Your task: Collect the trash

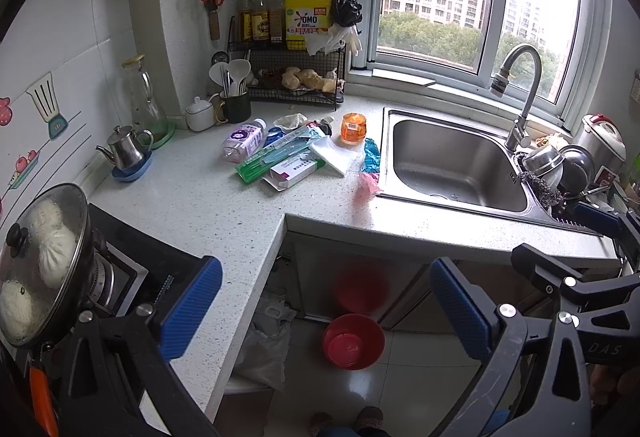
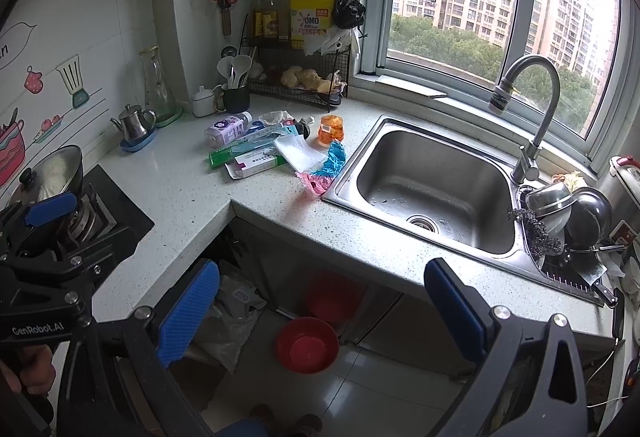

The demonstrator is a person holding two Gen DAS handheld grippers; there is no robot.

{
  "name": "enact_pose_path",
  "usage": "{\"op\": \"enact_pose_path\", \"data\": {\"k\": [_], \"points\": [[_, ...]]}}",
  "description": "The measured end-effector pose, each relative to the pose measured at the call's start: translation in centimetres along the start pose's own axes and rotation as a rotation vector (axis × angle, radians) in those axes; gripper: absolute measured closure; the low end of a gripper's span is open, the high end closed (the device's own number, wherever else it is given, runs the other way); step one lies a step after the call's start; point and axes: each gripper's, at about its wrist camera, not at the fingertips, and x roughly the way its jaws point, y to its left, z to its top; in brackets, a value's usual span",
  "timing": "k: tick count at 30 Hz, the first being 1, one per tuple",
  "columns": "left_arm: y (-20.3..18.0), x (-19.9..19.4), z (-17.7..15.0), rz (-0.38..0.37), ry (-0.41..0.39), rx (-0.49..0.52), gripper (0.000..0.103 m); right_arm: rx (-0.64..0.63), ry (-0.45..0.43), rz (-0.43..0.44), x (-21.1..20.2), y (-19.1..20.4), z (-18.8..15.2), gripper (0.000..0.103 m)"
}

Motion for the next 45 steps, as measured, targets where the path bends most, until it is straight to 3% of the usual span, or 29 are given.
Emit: {"op": "enact_pose_path", "data": {"k": [16, 21, 27, 32, 35, 40, 45], "points": [[0.1, 0.5, 0.4, 0.004, 0.017, -0.002, 0.000, -0.011, 0.038, 0.023, 0.7, -0.1, 0.8, 0.000], [0.0, 1.3, 1.4, 0.019, 0.018, 0.000, 0.000, -0.070, 0.026, -0.025, 1.4, 0.1, 1.7, 0.000], [0.6, 3.0, 3.9, 0.012, 0.022, 0.041, 0.000, -0.107, -0.055, -0.130, 2.2, -0.7, 3.3, 0.000], [1.4, 6.6, 6.3, 0.007, 0.053, 0.094, 0.000, -0.080, -0.025, -0.106, 5.4, -2.2, 5.9, 0.000], [2.4, 9.8, 7.9, -0.011, 0.089, 0.089, 0.000, -0.057, 0.018, -0.019, 8.2, -2.7, 7.8, 0.000], [3.9, 15.5, 10.9, -0.041, 0.139, 0.095, 0.000, 0.032, 0.147, 0.086, 14.6, -3.2, 11.4, 0.000], [5.9, 20.6, 13.4, -0.063, 0.210, 0.091, 0.000, 0.012, 0.238, 0.140, 21.1, -1.6, 14.1, 0.000]]}}
